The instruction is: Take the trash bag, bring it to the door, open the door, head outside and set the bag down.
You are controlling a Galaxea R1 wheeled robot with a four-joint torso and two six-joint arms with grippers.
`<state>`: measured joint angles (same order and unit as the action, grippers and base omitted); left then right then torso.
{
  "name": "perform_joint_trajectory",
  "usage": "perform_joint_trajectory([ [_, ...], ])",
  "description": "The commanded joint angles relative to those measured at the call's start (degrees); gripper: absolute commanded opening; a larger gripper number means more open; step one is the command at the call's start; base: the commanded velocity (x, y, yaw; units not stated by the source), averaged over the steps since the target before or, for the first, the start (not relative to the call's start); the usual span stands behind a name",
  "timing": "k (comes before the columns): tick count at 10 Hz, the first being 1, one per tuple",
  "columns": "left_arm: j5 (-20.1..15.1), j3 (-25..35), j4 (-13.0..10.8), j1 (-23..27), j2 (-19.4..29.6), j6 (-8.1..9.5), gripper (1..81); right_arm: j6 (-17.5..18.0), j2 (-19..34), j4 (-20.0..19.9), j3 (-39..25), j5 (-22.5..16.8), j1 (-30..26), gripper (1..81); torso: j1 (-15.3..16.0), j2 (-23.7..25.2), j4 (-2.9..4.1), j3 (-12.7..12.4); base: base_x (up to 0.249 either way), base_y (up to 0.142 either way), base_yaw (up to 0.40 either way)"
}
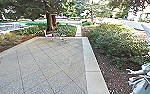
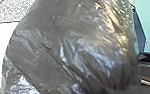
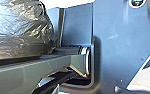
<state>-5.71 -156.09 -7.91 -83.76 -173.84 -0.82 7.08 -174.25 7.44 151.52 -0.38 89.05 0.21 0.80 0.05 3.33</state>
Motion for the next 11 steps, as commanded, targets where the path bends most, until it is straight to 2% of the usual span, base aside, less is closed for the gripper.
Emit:
perform_joint_trajectory([
  [1, -3.35, 0.08, -0.35, 2.06, -0.02, -0.15, 1.0, -0.31, -0.60, 0.39, -0.71, -3.49, -1.29, 81.1, 0.00, 0.00, 0.00, 0.00, 0.137, 0.000, 0.000],
  [11, -3.35, 0.08, -0.35, 2.06, -0.02, -0.15, 1.0, -0.84, -1.30, 0.39, 0.17, -3.58, -1.20, 81.1, -0.20, 0.06, 0.00, -0.02, 0.153, 0.000, 0.000],
])
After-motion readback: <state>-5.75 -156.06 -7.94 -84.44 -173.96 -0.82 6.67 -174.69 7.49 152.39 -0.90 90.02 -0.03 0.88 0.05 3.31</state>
